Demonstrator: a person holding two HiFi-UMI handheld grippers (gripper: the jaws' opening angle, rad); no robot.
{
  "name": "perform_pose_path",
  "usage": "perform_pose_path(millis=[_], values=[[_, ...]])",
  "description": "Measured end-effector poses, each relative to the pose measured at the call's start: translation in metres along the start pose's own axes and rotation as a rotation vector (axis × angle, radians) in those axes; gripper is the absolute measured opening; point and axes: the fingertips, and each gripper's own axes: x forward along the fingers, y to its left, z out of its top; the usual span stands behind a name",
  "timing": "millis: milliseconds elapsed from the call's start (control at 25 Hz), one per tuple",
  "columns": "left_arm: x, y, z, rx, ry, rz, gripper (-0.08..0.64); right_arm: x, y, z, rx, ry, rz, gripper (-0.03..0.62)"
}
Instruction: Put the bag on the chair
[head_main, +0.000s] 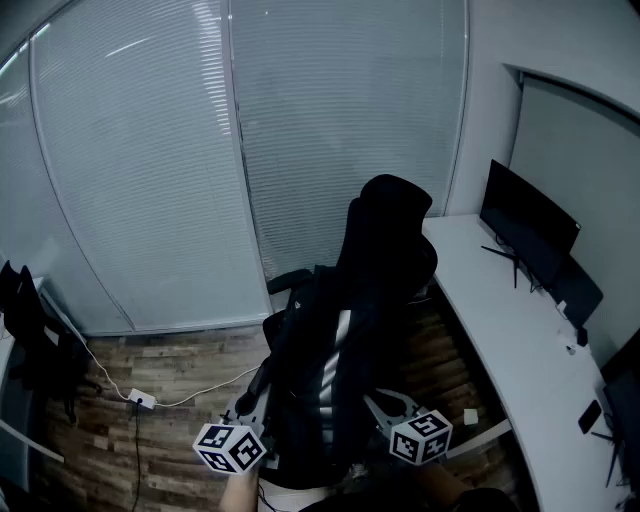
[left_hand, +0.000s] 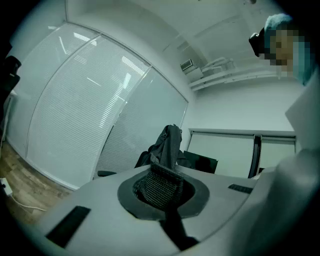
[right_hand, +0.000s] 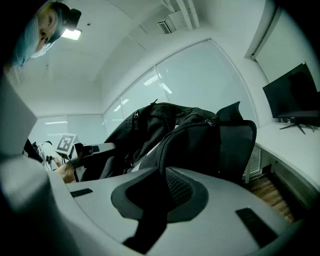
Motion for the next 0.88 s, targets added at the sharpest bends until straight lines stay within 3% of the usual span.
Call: perform_pose_path(millis=[440, 880], values=[[0.0, -0.021, -0.004, 0.021, -0.019, -0.011, 0.02, -0.019, -0.006, 0.002, 0.018, -0.015, 0.021, 0.069], [0.038, -0.039, -0.005, 0.023, -0.038, 0.068, 0.021, -0.009, -0.055, 0.022, 0.05, -0.014, 0.1, 0.069]])
